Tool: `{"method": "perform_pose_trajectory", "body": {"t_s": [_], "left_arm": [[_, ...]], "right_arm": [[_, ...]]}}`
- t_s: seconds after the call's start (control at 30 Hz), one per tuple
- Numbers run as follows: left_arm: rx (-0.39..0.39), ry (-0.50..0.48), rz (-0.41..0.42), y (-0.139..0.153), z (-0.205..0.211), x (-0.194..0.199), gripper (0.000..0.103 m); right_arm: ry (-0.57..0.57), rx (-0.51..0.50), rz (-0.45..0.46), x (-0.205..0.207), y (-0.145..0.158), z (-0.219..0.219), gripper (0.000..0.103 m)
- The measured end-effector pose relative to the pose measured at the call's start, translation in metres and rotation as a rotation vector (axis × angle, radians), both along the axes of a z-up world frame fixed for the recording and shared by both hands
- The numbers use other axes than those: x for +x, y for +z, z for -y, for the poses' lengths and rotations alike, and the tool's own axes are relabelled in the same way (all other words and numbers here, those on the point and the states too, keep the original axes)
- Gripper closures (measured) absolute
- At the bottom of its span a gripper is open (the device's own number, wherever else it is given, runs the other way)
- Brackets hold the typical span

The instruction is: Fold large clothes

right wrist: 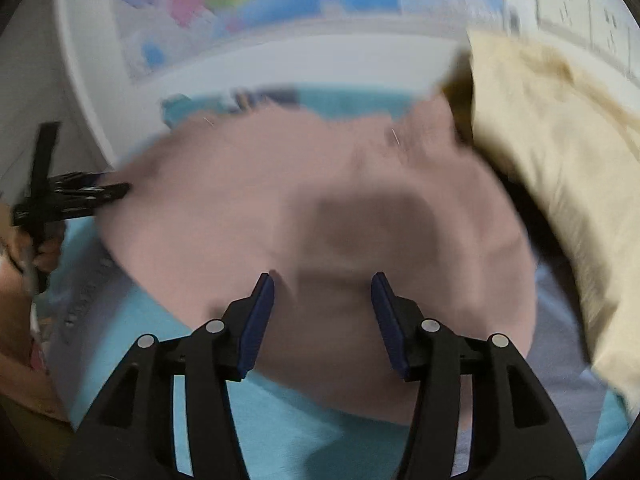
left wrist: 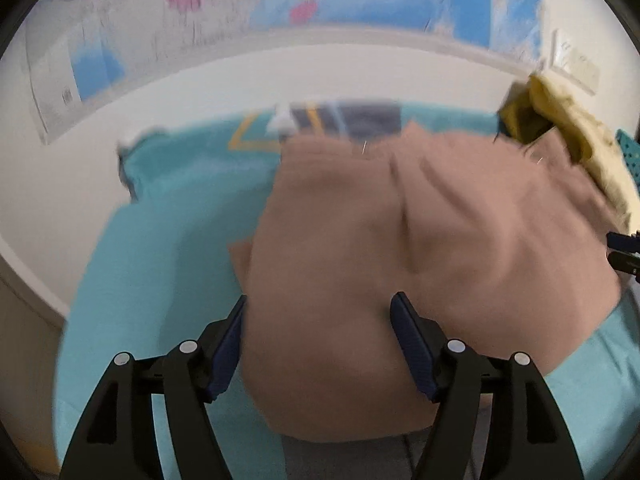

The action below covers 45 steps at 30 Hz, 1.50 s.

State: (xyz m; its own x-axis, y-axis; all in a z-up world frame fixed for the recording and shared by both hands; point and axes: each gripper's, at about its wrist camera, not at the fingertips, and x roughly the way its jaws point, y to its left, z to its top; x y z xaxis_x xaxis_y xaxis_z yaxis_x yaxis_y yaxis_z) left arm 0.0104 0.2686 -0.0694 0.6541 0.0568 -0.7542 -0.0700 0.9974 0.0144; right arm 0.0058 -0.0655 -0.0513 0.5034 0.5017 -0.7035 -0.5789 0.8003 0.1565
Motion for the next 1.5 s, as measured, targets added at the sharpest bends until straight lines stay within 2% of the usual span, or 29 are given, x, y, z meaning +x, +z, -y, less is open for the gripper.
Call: {"method": "perform_pose_trajectory", "body": {"t_s": [0.07,0.13,0.23,0.37,0.5,0.6,0.73,0.87,1.0,1.1,1.27,1.4,1.5], "left_arm": [[-0.060,0.022,-0.028,-0.010,-0.007,0.009,0.031],[-0.075,0.056,-0.029,-0.011,-0.009,0.011,0.028],[-0.119,0.098,-0.010,-0.009,-0.011,0.001,0.028],[-0.123,0.123,0.053,0.002,-0.009,-0.025,0.029],[-0.129,0.132,0.098,0.015,-0.008,-0.055,0.025],[-0.152,0.124,0.095,0.014,-0.005,-0.074,0.024],[-0.196,0.114,0.073,0.005,-0.001,-0.089,0.024],[-0.231,0.104,0.039,-0.008,0.005,-0.093,0.024],[-0.226,0.097,0.028,-0.013,0.013,-0.091,0.024],[-0.228,0.091,0.034,-0.013,0.018,-0.091,0.024],[-0.200,0.070,0.050,-0.007,0.023,-0.088,0.024],[-0.171,0.087,0.065,-0.003,0.020,-0.080,0.024],[-0.161,0.091,0.071,-0.003,0.016,-0.071,0.024]], "right_arm": [[-0.035,0.016,-0.032,0.007,-0.003,0.002,0.053],[-0.052,-0.041,0.012,0.000,0.005,-0.004,0.051],[0.048,0.024,0.062,-0.019,0.024,-0.019,0.048],[0.211,-0.006,0.151,-0.045,0.038,-0.062,0.037],[0.358,-0.110,0.227,-0.068,0.028,-0.111,0.033],[0.436,-0.175,0.269,-0.080,0.015,-0.141,0.033],[0.504,-0.225,0.280,-0.086,-0.001,-0.166,0.033],[0.506,-0.263,0.309,-0.089,-0.009,-0.175,0.033],[0.493,-0.279,0.330,-0.085,-0.015,-0.180,0.033],[0.490,-0.272,0.313,-0.086,-0.018,-0.176,0.033],[0.459,-0.156,0.235,-0.076,-0.004,-0.150,0.033],[0.356,-0.035,0.143,-0.048,0.003,-0.114,0.033],[0.248,0.002,0.085,-0.027,-0.004,-0.087,0.033]]}}
